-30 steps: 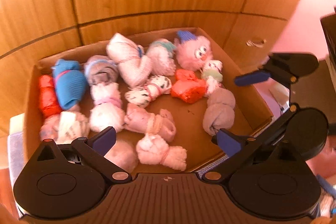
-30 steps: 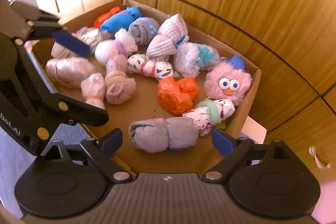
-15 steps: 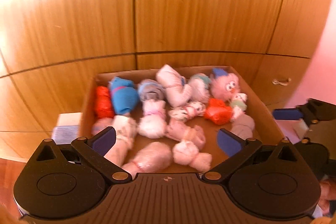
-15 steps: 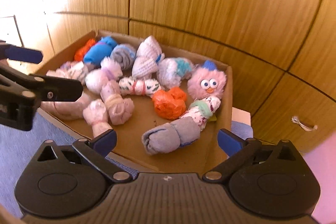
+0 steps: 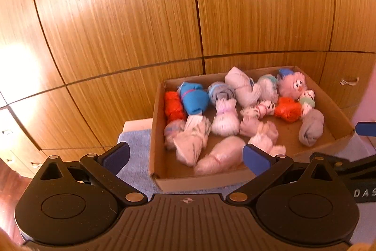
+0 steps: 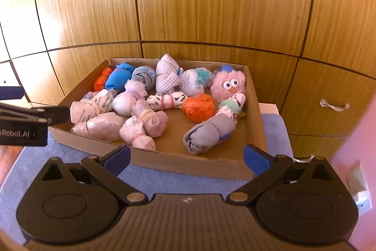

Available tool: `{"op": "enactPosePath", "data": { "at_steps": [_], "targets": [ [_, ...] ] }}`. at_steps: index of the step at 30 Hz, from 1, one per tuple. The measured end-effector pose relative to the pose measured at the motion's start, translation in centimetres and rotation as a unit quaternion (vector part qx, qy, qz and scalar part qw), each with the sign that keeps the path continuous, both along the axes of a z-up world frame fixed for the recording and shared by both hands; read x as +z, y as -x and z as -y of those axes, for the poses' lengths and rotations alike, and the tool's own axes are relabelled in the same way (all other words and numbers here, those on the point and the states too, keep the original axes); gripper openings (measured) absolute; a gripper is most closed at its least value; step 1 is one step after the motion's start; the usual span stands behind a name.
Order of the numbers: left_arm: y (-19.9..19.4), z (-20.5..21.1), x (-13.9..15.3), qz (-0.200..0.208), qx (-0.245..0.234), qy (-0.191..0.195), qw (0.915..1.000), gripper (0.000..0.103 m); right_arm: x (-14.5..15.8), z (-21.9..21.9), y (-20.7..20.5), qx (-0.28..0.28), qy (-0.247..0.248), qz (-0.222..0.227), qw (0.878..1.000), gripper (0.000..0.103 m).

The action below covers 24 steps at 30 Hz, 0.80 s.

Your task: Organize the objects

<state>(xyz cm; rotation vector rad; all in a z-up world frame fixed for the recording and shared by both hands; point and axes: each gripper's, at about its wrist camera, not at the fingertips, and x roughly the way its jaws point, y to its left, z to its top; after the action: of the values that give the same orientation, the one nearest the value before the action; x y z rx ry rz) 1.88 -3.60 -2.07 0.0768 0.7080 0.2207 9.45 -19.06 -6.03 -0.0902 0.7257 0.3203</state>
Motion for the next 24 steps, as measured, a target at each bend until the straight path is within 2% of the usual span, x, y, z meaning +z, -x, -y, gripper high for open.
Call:
{"op": "enactPosePath", "data": {
  "at_steps": [7,15,24],
  "targets": [
    [1.5,0.5,-0.4,-0.009,-0.008,-0.009,0.9999,0.103,0.2,0.0,1.1,-0.005,-0.012,0.000,1.000,0.102],
    [2.3,0.2,-0.8,-0.023,0.005,0.011,0.9997,0.103,-0.3,-0.3,1.8,-0.002,-0.009,-0.009,1.000,0.102],
    [1.9,-0.3,-1.1,-0.029,0.014,0.011,0.9994,0.103,-0.6,-0.9,1.5,0.007,-0.006,-0.012,1.000,0.102]
  ]
}}
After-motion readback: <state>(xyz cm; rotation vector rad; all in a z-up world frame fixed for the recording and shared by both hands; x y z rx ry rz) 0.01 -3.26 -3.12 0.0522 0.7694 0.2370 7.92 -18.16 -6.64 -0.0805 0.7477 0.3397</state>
